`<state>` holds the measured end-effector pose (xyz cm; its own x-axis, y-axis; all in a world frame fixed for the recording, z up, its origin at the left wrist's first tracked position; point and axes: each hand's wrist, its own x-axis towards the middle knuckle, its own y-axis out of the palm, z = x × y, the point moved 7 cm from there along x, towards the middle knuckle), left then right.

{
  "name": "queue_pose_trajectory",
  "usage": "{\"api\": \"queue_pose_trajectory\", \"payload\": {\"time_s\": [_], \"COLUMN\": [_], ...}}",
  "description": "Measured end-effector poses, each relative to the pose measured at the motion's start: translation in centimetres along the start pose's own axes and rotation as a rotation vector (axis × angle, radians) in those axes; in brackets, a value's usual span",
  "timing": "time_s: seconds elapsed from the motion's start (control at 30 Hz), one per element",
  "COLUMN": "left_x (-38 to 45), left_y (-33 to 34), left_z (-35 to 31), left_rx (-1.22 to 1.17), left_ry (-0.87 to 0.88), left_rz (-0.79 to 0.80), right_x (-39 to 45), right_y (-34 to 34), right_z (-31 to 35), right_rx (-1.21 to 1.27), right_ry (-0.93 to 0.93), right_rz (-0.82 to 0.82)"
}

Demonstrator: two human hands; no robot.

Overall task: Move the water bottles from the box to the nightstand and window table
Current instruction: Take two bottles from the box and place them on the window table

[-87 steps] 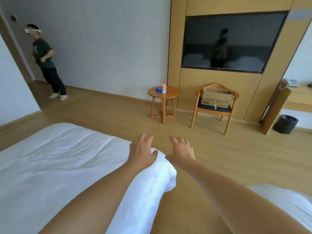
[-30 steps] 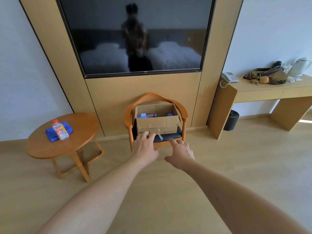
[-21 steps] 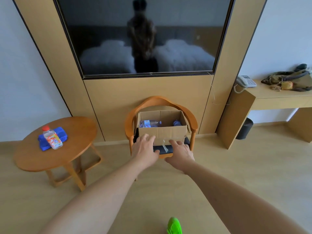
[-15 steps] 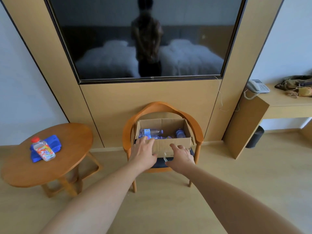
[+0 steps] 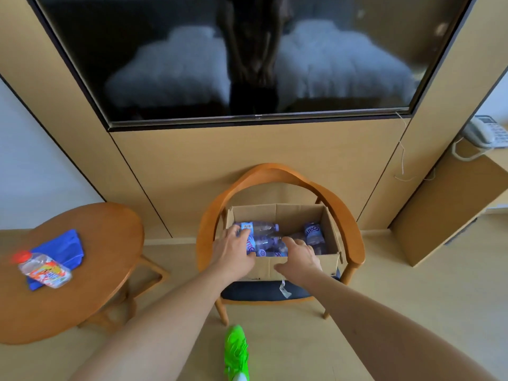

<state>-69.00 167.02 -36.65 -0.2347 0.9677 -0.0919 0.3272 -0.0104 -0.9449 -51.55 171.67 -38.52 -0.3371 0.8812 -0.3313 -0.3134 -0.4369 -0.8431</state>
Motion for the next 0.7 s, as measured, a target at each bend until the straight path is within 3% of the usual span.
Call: {"api": "queue_pose_trajectory", "payload": {"time_s": [0.37,0.7], "left_x": [13.8,19.6], "left_y": [4.3,9.8], "left_z": [5.4,7.9], "left_rx": [-0.06,-0.055], "left_ry": [0.087,0.067], "left_rz": [0.173,0.327], "right_x": [12.3,18.9], "right_y": [2.8,5.6], "right_z": [0.5,-1.1], "right_rx": [0.036,0.033], "right_ry": [0.227,0.303], "right_rz": [0.062,0.21]}}
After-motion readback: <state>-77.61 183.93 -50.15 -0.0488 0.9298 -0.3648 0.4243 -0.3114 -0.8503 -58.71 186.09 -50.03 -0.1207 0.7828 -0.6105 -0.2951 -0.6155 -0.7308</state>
